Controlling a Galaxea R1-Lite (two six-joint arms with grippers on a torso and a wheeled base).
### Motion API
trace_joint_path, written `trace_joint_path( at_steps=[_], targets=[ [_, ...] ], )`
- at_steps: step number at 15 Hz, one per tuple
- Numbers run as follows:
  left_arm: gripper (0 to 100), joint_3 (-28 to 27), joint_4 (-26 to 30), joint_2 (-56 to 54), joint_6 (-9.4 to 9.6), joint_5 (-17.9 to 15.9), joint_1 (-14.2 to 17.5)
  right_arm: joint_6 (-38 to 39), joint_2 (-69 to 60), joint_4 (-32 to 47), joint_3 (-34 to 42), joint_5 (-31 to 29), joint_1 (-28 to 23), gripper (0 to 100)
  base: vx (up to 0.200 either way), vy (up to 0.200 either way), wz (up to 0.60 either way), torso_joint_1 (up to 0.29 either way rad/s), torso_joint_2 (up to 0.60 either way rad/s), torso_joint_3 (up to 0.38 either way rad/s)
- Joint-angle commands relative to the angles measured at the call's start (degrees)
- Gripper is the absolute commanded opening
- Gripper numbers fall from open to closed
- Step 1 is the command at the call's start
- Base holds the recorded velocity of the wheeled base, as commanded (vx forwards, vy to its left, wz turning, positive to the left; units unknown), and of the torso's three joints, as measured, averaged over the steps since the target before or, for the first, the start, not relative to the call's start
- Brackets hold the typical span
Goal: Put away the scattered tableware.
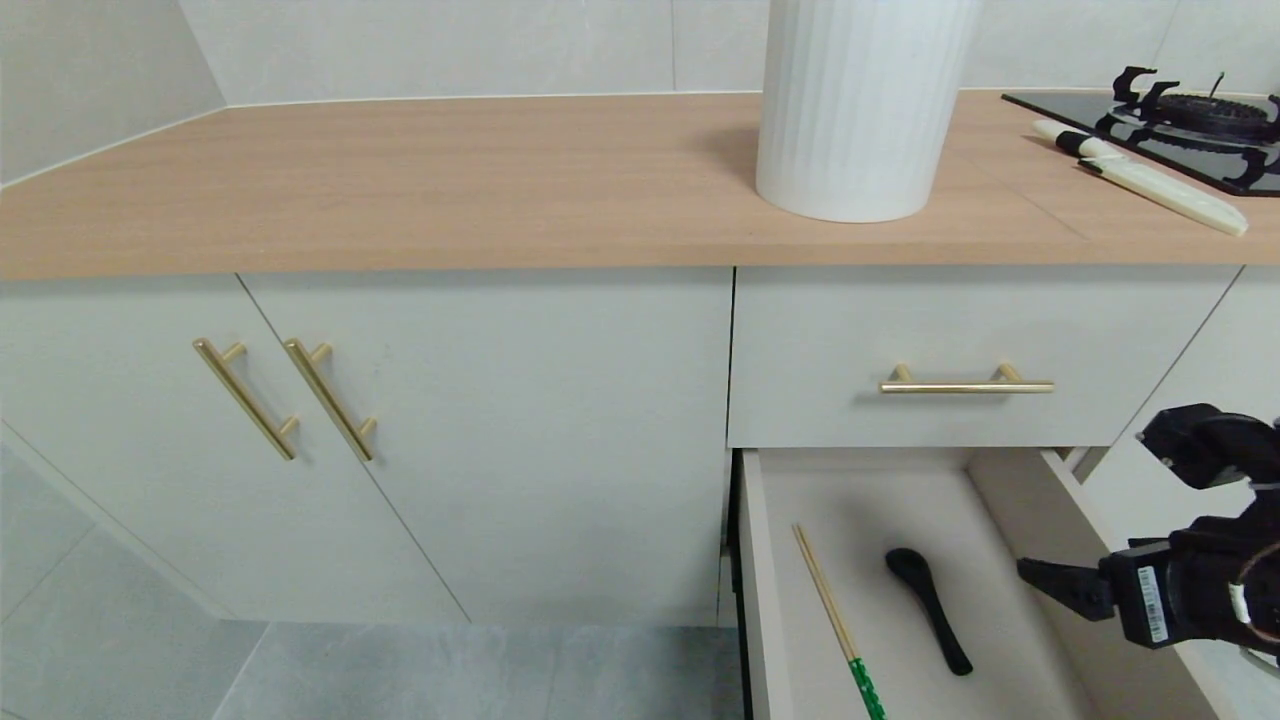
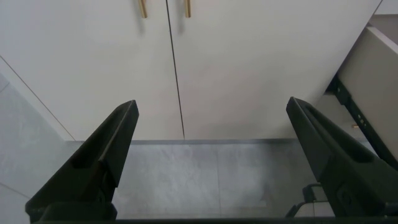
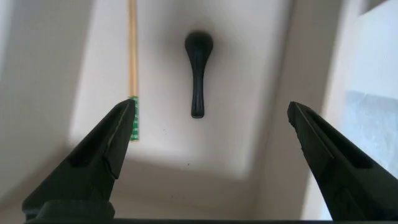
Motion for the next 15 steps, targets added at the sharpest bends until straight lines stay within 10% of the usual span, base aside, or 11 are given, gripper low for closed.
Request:
trace_joint_path(
  at_steps=[1, 15],
  targets=[
    [100, 0.01, -0.01, 0.09, -0.01, 0.01, 0.0, -0.05, -6.45, 1.01, 0.31, -0.5, 0.19, 100, 0.0, 0.0, 0.0, 0.0, 0.0, 0.0],
    [100, 0.01, -0.01, 0.09, -0.01, 0.01, 0.0, -0.67, -8.65, 9.45, 0.84, -0.06, 5.38, 100, -0.129, 0.0, 0.0, 0.001, 0.0, 0.002]
  ],
)
